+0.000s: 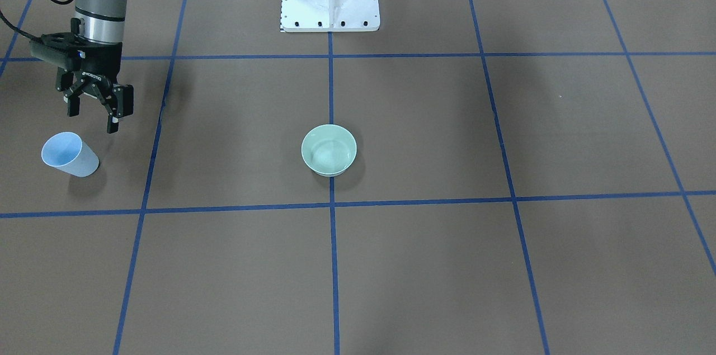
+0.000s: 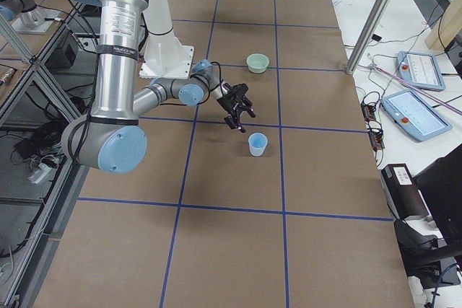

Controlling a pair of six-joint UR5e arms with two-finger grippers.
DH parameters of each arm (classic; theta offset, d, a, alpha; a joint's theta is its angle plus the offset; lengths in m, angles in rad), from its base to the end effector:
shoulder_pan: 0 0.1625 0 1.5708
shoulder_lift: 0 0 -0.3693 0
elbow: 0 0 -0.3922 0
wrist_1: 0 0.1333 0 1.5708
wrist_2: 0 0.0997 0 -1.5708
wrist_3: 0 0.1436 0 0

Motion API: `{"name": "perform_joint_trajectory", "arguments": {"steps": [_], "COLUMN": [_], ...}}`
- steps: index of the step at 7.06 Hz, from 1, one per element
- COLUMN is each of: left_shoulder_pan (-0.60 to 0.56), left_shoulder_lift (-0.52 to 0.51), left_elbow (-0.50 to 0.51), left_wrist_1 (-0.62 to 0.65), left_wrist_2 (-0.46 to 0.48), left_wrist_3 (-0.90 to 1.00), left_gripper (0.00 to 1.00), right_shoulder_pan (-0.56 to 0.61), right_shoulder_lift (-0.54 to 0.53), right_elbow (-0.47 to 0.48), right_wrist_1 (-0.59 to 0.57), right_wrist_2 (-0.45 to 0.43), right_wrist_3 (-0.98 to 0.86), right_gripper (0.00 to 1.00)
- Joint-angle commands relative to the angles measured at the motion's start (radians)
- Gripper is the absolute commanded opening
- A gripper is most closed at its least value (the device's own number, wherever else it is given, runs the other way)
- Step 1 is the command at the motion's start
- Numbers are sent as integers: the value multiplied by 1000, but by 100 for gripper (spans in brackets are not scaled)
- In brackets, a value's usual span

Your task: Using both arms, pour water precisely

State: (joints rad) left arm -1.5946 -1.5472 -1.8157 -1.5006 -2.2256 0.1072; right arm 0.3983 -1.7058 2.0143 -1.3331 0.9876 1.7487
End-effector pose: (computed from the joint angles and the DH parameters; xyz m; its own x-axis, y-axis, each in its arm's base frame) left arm -0.0575 -0.4884 0.5432 0.7931 0.1781 -0.5825 -0.0617 0.9749 0.2141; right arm -0.3522 -0.3786 0.4600 0.6712 0.4427 0.5945 -0.7175 0.5894 0.3712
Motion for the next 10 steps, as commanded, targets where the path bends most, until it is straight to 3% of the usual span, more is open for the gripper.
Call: {"name": "perform_joint_trajectory", "arguments": {"steps": [1,4,10], "left_shoulder_pan": [-7,-8,-8], "left_shoulder_lift": [45,108,111], "left_elbow": [-43,-102,-100], "left_wrist_1": [0,0,-1], "left_wrist_2": [0,-2,-2], "left_wrist_3": [0,0,0], "left_gripper": [100,100,100], "right_shoulder_pan": [-38,-38,-4], "right_shoulder_lift": [23,52,55], "right_elbow": [-130,-201,-278], "right_wrist_1": [2,2,2], "right_wrist_2": [-156,-188,-227], "right_wrist_3": [93,117,143], "right_gripper": [99,99,99]}}
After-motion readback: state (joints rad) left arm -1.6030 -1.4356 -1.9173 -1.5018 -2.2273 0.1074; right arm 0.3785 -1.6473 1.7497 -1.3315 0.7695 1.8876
